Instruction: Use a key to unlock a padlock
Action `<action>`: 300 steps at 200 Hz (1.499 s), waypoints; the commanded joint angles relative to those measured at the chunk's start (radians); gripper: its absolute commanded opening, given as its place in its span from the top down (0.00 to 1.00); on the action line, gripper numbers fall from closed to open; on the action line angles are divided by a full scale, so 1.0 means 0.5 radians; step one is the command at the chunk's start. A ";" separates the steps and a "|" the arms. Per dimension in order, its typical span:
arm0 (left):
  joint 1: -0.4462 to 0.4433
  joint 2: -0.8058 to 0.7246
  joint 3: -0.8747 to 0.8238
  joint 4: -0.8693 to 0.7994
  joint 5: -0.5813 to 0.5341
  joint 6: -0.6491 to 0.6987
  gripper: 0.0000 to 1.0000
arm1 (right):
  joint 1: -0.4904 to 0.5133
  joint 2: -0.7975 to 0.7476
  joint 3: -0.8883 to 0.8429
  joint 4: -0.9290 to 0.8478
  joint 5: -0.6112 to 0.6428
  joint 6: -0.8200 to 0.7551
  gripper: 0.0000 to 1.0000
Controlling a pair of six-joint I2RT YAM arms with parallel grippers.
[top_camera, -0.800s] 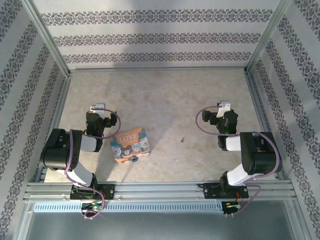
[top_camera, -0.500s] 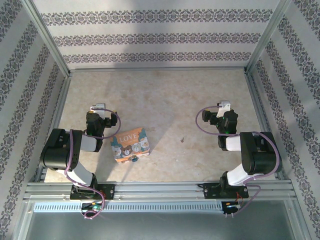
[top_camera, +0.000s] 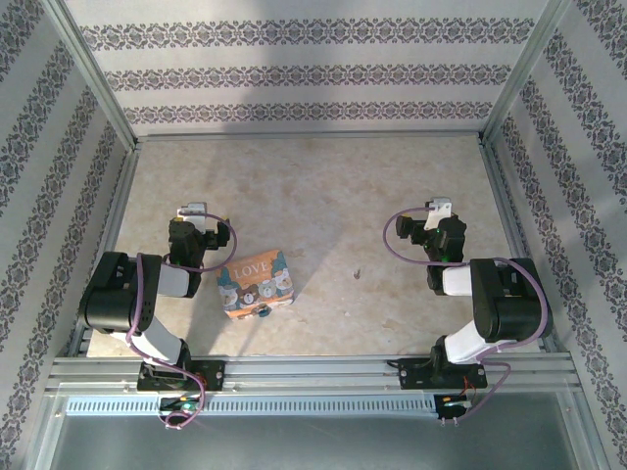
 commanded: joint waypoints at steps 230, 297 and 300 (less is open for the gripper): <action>0.056 -1.176 0.697 -2.321 0.066 -1.029 0.01 | -0.039 -1.207 0.634 -2.213 -0.183 0.635 0.01; 0.056 -1.384 1.082 -3.400 0.322 -1.082 0.01 | -0.026 -1.366 0.822 -2.711 -0.775 1.013 0.02; 0.056 -1.394 1.083 -3.420 0.345 -1.092 0.01 | -0.024 -1.368 0.825 -2.720 -0.785 1.016 0.02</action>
